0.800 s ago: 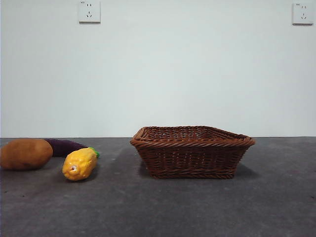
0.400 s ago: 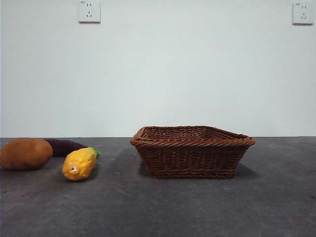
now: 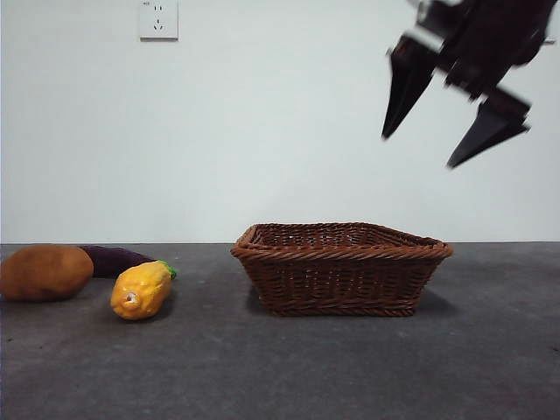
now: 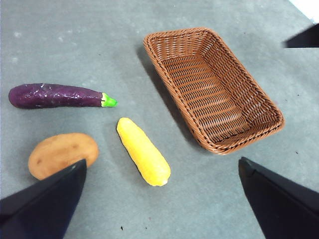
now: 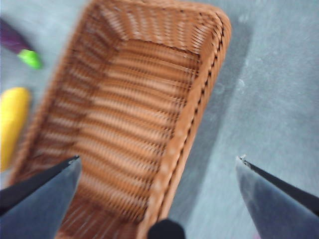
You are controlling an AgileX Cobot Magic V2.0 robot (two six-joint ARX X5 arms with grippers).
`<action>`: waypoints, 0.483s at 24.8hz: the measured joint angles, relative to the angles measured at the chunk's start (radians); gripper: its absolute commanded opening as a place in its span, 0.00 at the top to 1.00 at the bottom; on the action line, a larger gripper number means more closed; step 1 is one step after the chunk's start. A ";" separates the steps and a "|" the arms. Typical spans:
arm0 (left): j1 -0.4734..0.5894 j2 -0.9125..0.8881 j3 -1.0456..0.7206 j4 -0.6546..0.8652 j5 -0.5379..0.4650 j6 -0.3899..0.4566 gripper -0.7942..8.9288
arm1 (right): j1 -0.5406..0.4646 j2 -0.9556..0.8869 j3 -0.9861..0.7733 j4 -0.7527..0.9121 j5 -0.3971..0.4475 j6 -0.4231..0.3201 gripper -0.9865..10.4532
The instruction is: Help me put the vegetables on the table into the basket
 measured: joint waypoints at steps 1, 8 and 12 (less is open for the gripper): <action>0.000 0.003 0.000 0.000 0.000 0.000 0.24 | 0.006 0.042 0.022 0.001 0.007 0.000 0.42; 0.000 0.008 0.000 0.000 0.000 0.000 0.24 | 0.011 0.229 0.040 0.029 0.046 0.002 0.42; 0.000 0.015 0.000 0.000 0.000 0.000 0.24 | 0.013 0.279 0.040 0.058 0.049 0.007 0.59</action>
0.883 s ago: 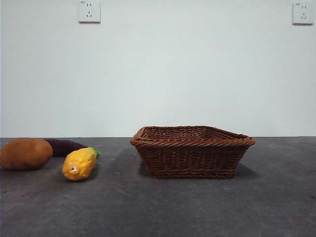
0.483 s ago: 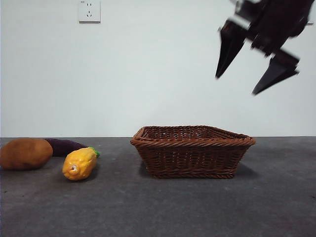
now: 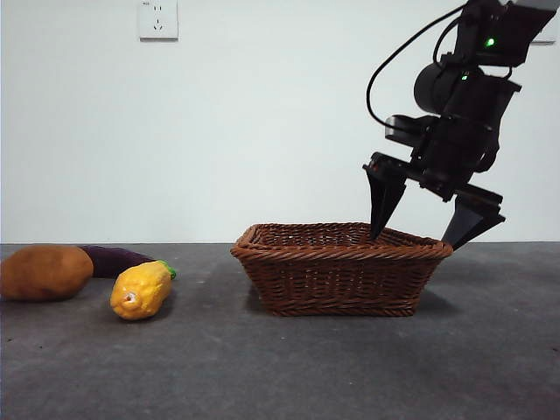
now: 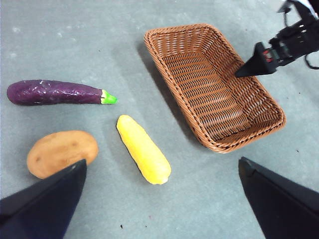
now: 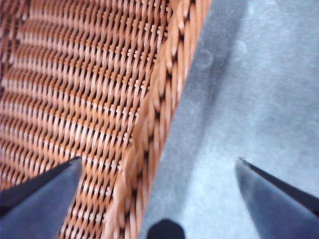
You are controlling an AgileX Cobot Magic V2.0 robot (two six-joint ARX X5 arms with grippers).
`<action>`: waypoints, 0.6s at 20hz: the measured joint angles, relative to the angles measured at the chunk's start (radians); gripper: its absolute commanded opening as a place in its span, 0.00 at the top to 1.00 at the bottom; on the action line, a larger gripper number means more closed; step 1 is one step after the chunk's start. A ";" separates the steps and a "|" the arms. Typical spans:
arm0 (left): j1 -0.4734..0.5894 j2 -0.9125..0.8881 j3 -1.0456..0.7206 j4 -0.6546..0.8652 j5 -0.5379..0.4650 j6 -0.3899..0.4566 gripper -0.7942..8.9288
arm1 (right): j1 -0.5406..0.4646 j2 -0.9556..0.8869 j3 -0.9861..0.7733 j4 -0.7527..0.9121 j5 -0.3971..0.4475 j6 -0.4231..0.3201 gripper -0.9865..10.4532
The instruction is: Help me put the vegetables on the table into the basket
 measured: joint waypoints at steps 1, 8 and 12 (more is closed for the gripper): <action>0.000 0.003 0.000 0.000 0.000 0.000 0.24 | 0.005 0.006 0.000 0.001 0.000 0.000 0.62; 0.000 0.034 0.000 0.000 -0.004 0.000 0.24 | 0.029 0.033 0.000 0.032 -0.004 0.045 0.92; 0.000 0.045 0.000 0.000 -0.009 0.000 0.24 | 0.028 0.033 0.003 0.047 -0.027 0.095 0.92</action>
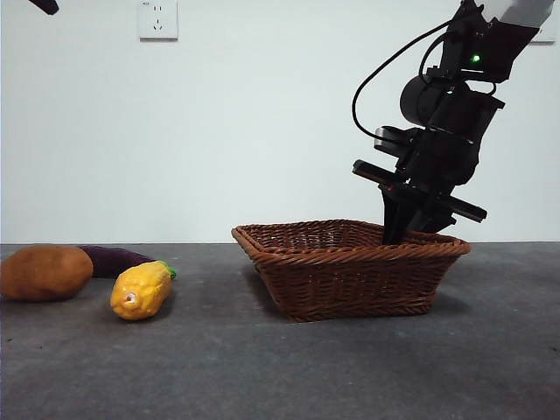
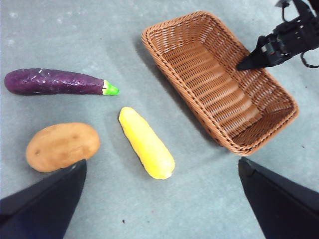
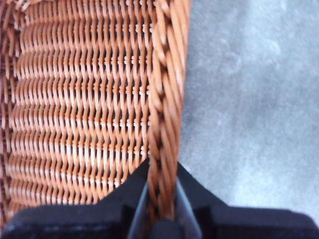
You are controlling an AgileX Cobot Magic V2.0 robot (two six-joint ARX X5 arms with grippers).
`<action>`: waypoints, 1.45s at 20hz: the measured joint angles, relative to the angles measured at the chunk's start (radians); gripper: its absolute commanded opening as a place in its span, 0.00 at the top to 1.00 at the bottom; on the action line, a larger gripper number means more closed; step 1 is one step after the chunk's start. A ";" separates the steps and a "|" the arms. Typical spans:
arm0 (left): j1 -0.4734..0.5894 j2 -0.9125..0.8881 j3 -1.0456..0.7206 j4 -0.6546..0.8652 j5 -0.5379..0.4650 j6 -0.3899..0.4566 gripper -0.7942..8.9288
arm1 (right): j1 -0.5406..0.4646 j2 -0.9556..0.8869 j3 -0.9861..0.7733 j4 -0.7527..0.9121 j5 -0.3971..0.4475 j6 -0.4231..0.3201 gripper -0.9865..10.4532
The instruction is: Help me put the vegetables on the table into the basket
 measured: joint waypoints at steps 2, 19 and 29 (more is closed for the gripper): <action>0.000 0.007 0.000 0.000 -0.004 0.000 0.24 | 0.000 -0.012 0.000 -0.004 -0.013 0.003 0.92; -0.267 0.418 0.042 0.132 -0.219 -0.186 0.24 | 0.000 -0.801 -0.001 -0.315 0.047 -0.090 0.92; -0.311 0.780 0.263 0.018 -0.307 -0.290 0.24 | 0.000 -0.848 -0.001 -0.390 0.047 -0.135 0.92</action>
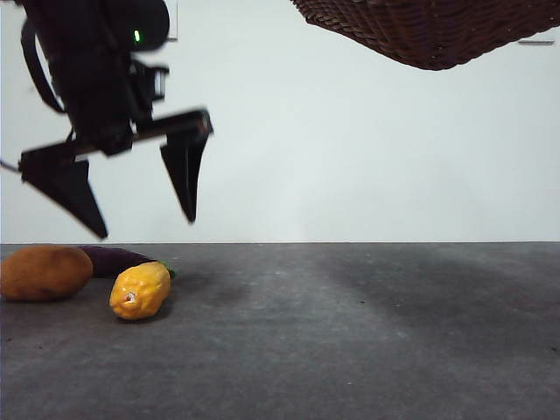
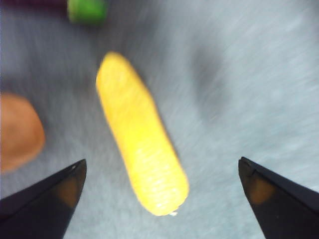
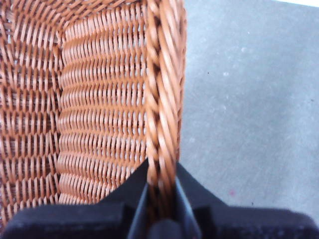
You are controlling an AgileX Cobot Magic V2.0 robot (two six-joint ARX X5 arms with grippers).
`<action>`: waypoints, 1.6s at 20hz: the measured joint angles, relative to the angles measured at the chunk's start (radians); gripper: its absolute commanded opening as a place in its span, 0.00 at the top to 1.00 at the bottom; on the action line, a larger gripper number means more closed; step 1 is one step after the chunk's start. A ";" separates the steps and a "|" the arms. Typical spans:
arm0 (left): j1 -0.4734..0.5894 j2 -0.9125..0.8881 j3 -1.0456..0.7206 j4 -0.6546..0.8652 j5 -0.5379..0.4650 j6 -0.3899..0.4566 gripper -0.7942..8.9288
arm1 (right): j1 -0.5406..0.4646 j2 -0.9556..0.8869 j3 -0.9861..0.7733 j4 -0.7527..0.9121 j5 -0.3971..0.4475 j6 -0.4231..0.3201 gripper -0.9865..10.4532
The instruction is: Help me put the vegetables on the table into the basket
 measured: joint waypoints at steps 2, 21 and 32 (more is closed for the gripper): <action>0.000 0.042 0.000 -0.007 0.000 -0.011 0.24 | 0.000 0.000 0.000 0.000 0.000 -0.009 0.92; -0.001 0.144 0.000 0.022 0.027 -0.063 0.91 | 0.000 0.000 0.000 0.004 -0.003 -0.021 0.92; -0.005 -0.061 0.000 0.016 0.027 0.105 0.93 | 0.000 0.036 -0.001 -0.053 -0.002 -0.021 0.92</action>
